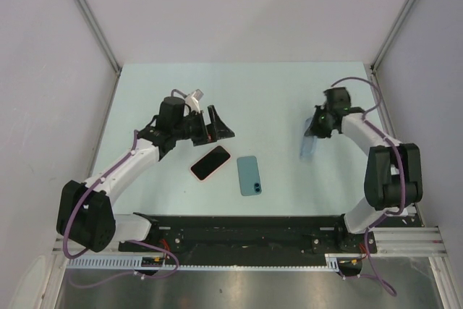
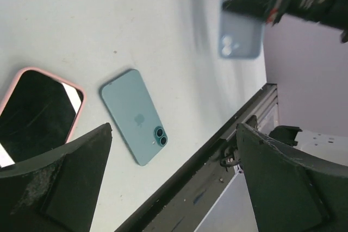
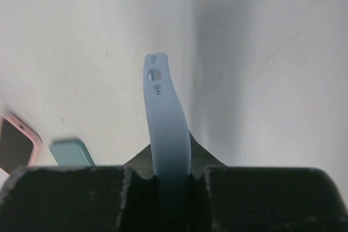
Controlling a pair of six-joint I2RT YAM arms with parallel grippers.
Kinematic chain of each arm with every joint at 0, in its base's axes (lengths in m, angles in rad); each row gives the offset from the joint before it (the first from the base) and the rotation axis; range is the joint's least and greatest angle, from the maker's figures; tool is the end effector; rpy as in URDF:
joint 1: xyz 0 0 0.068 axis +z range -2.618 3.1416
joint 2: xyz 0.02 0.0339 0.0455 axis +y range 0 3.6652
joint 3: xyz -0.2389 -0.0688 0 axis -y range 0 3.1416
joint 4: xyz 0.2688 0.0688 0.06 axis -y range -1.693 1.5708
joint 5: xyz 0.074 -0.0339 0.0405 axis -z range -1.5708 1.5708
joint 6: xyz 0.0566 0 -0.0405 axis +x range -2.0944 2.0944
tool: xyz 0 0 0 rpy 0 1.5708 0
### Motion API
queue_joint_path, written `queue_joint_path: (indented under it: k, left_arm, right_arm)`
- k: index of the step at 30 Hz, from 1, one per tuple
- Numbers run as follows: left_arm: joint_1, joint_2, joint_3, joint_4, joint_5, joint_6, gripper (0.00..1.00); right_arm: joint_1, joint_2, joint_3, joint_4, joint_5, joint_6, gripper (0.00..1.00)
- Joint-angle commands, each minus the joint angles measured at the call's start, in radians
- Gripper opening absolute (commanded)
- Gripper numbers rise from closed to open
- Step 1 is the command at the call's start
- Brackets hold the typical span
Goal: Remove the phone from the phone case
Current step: Place the phone case at the center of the board.
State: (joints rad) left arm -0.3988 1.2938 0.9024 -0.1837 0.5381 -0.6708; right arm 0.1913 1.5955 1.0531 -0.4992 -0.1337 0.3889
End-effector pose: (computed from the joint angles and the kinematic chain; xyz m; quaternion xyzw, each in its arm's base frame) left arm 0.2918 -0.1545 0.2295 0.0109 0.8564 -0.4356 0.2770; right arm 0.3449 0.0745 0.1527 0.0776 0.9601 0.1364 0.2316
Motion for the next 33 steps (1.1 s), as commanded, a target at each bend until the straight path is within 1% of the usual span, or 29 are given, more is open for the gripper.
queue_joint_path:
  k: [1, 2, 3, 4, 5, 6, 7, 8, 9, 10, 13, 15, 16, 17, 20, 22, 23, 25, 26, 28, 29, 30, 32, 33]
  left_arm:
    - [0.005, -0.03, 0.027, -0.086, -0.078, 0.065, 1.0]
    - [0.008, -0.034, 0.024, -0.091, -0.078, 0.066, 1.0]
    - [0.008, -0.04, 0.02, -0.095, -0.085, 0.066, 1.0]
    - [0.011, -0.045, 0.013, -0.097, -0.09, 0.068, 1.0]
    - [0.012, -0.053, 0.013, -0.1, -0.092, 0.069, 1.0]
    - [0.014, -0.056, 0.013, -0.111, -0.095, 0.07, 1.0]
    - [0.015, -0.057, 0.015, -0.115, -0.098, 0.073, 1.0]
    - [0.015, -0.065, 0.016, -0.122, -0.099, 0.077, 1.0]
    - [0.015, -0.067, 0.02, -0.137, -0.102, 0.08, 1.0]
    - [0.017, -0.071, 0.023, -0.141, -0.113, 0.086, 1.0]
    - [0.017, -0.071, 0.027, -0.155, -0.138, 0.097, 1.0]
    - [0.017, -0.057, 0.032, -0.178, -0.167, 0.105, 1.0]
    - [0.017, -0.053, 0.035, -0.189, -0.2, 0.115, 1.0]
    - [0.017, -0.047, 0.035, -0.201, -0.219, 0.12, 1.0]
    - [0.025, -0.031, 0.02, -0.25, -0.28, 0.132, 1.0]
    - [0.032, -0.044, -0.026, -0.261, -0.305, 0.12, 1.0]
    - [0.034, -0.051, -0.045, -0.261, -0.337, 0.117, 1.0]
    - [0.034, -0.076, -0.092, -0.26, -0.363, 0.109, 1.0]
    - [0.034, -0.083, -0.108, -0.267, -0.407, 0.105, 1.0]
    - [0.034, -0.097, -0.157, -0.286, -0.464, 0.059, 1.0]
    - [0.034, -0.1, -0.175, -0.295, -0.508, 0.041, 1.0]
    - [0.034, -0.103, -0.21, -0.293, -0.523, 0.007, 1.0]
    - [0.034, -0.099, -0.233, -0.272, -0.524, -0.012, 1.0]
    - [0.034, -0.093, -0.234, -0.272, -0.526, -0.016, 1.0]
  right_arm:
    - [-0.215, 0.067, 0.076, 0.112, -0.207, -0.041, 0.0]
    - [-0.246, 0.089, 0.079, 0.164, -0.233, -0.035, 0.0]
    - [-0.301, 0.118, 0.079, 0.2, -0.292, -0.01, 0.01]
    - [-0.323, 0.133, 0.079, 0.233, -0.312, 0.005, 0.12]
    - [-0.343, 0.142, 0.079, 0.293, -0.322, 0.022, 0.24]
    - [-0.363, 0.152, 0.081, 0.313, -0.298, 0.068, 0.41]
    - [-0.386, 0.152, 0.081, 0.327, -0.284, 0.083, 0.66]
    - [-0.395, 0.146, 0.085, 0.341, -0.264, 0.102, 0.77]
    - [-0.397, 0.121, 0.09, 0.337, -0.209, 0.105, 0.86]
    - [-0.397, 0.106, 0.094, 0.33, -0.176, 0.105, 0.99]
    - [-0.395, 0.026, 0.096, 0.282, -0.078, 0.1, 1.0]
    - [-0.374, -0.018, 0.096, 0.251, 0.027, 0.084, 1.0]
    - [-0.348, -0.072, 0.096, 0.21, 0.081, 0.061, 1.0]
    - [-0.331, -0.097, 0.096, 0.185, 0.185, 0.048, 1.0]
    - [-0.285, -0.172, 0.096, 0.099, 0.351, 0.013, 1.0]
    - [-0.268, -0.192, 0.094, 0.044, 0.394, 0.007, 1.0]
    - [-0.236, -0.209, 0.093, 0.031, 0.417, -0.008, 1.0]
    - [-0.195, -0.221, 0.078, 0.014, 0.407, -0.019, 0.99]
    - [-0.097, -0.232, 0.067, 0.019, 0.378, -0.021, 1.0]
    - [-0.009, -0.23, 0.041, 0.048, 0.341, -0.012, 1.0]
    - [0.046, -0.211, 0.038, 0.059, 0.32, 0.02, 1.0]
    - [0.144, -0.194, 0.035, 0.071, 0.309, 0.033, 0.99]
    - [0.247, -0.149, 0.035, 0.117, 0.275, 0.062, 1.0]
    - [0.339, -0.106, 0.035, 0.157, 0.252, 0.089, 1.0]
